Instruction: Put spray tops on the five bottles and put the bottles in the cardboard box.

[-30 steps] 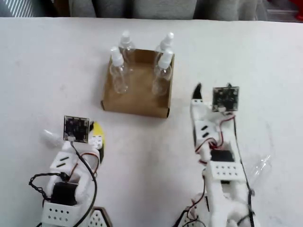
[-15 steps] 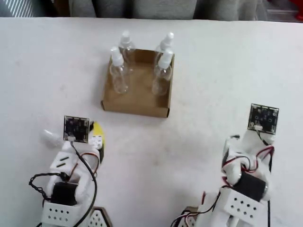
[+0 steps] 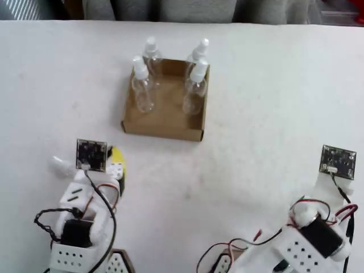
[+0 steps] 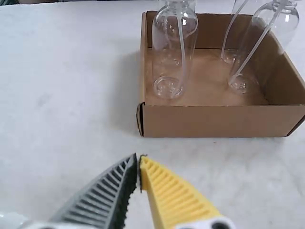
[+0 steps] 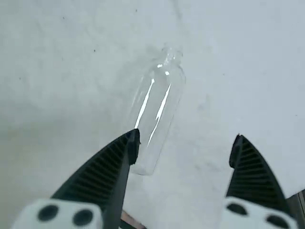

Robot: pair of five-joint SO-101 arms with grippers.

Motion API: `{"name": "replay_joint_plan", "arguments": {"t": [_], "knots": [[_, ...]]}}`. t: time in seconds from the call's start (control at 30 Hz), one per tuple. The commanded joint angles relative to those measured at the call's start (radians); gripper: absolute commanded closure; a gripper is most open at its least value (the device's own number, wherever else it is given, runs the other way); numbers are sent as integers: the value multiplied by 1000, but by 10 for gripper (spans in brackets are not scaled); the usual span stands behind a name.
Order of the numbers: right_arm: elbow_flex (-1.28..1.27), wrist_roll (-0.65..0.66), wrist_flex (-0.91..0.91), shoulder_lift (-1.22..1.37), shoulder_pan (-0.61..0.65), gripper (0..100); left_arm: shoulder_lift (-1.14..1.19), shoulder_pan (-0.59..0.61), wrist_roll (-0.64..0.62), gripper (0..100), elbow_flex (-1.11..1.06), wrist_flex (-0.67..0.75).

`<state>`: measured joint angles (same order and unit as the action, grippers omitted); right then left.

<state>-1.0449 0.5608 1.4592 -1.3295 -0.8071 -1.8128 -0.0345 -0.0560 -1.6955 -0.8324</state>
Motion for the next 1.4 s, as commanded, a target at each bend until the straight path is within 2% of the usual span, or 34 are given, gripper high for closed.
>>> {"name": "replay_joint_plan", "arguments": {"t": [0.0,0.17,0.3,0.47,0.57,0.77,1.07,1.2,1.37], "knots": [[114,12,8,205,-36,731,-13,7,11,974,2,-9],[338,-41,137,565,-33,731,-13,7,11,974,2,-9],[526,-212,182,791,-35,732,-13,5,11,973,2,-9],[586,-362,173,974,-30,733,-13,2,11,973,2,-9],[585,-416,130,1007,-28,733,-13,2,11,973,2,-9],[577,-603,-18,1017,-27,733,-13,2,11,973,2,-9],[388,-617,-209,1009,90,734,-13,2,11,973,2,-9],[344,-697,-335,1017,88,734,-13,4,11,973,2,-9],[273,-698,-392,1018,94,734,-13,5,11,973,2,-9]]}}
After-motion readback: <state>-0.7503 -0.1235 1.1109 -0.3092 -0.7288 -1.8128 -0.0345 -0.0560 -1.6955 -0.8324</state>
